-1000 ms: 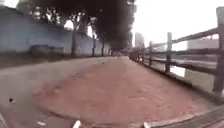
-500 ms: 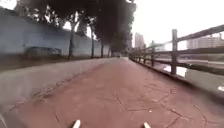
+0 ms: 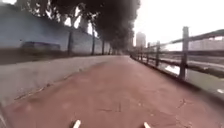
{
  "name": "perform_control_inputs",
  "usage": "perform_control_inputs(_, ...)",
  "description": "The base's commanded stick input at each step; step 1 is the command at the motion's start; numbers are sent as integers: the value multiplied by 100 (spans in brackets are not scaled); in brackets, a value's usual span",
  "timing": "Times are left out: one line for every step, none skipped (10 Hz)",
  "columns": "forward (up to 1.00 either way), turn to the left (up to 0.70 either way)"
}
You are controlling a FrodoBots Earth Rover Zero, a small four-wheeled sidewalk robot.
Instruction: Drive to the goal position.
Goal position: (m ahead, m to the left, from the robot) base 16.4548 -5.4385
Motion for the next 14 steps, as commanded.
perform_control_inputs(70, 0)
perform_control_inputs(70, 0)
perform_control_inputs(70, 0)
perform_control_inputs(70, 0)
perform_control_inputs(70, 0)
perform_control_inputs(70, 0)
perform_control_inputs(70, 0)
perform_control_inputs(70, 0)
perform_control_inputs(70, 0)
perform_control_inputs(70, 0)
perform_control_inputs(70, 0)
perform_control_inputs(70, 0)
perform_control_inputs(70, 0)
perform_control_inputs(70, -4)
